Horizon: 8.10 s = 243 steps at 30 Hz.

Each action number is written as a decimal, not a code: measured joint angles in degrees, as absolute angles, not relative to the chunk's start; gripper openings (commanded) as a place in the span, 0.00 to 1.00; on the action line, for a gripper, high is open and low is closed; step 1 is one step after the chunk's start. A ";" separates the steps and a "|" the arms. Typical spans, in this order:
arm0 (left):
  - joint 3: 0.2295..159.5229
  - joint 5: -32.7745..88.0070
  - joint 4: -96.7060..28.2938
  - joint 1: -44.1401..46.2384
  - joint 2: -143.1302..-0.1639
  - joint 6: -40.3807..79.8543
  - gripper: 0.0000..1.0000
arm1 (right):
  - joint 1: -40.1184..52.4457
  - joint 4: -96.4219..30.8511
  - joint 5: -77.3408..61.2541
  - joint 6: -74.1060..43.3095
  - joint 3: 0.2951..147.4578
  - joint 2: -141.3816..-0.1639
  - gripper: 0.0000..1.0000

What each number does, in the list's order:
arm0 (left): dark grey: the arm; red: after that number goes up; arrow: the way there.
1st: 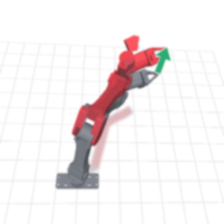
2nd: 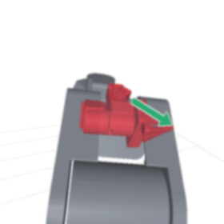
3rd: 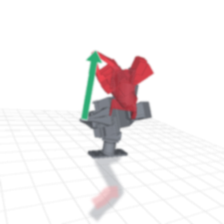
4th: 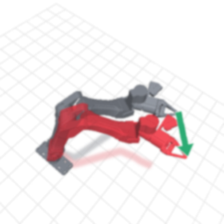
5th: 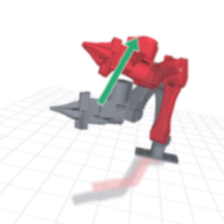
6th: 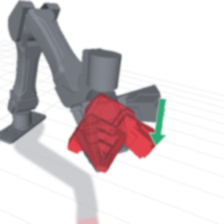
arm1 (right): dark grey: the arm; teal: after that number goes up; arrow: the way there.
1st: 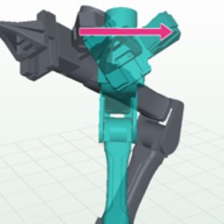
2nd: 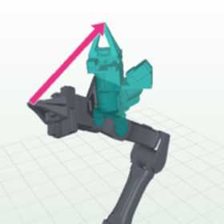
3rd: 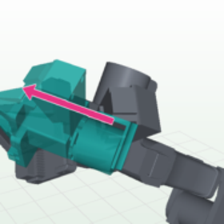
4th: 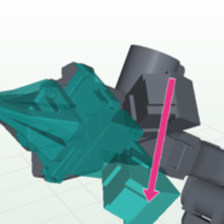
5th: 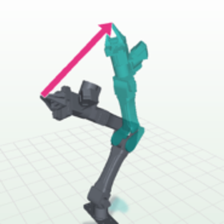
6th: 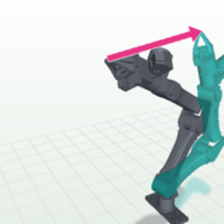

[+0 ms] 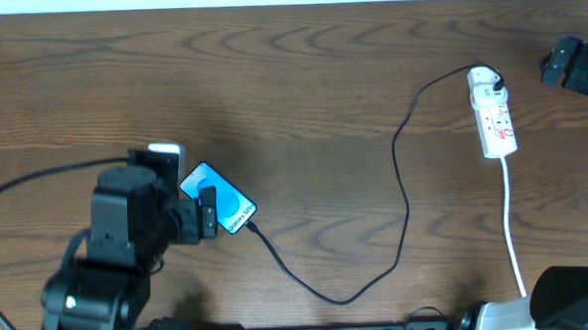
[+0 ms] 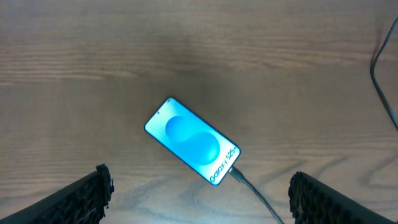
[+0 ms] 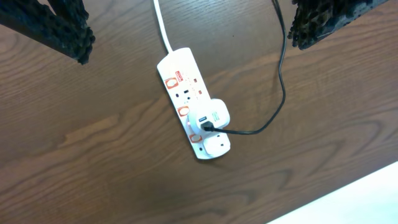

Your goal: Plug charger to phone and switch on socket

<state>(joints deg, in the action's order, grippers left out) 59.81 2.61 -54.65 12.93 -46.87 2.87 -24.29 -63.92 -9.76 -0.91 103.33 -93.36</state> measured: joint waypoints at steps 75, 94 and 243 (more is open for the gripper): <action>0.38 2.63 7.60 3.09 -0.58 3.14 0.92 | -24.29 -63.96 -9.37 -1.06 103.33 -93.36 0.99; 0.69 2.87 -1.23 3.09 -0.58 3.16 0.93 | -24.29 -64.03 -9.37 -1.06 103.33 -93.36 0.99; 1.06 2.85 -1.69 3.09 -0.58 3.14 0.92 | -10.20 17.15 -9.41 -4.71 5.23 -28.08 0.99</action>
<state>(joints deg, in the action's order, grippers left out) 1.06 2.85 -1.69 3.09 -0.58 3.14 -10.20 17.15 -9.41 -4.71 5.23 -28.08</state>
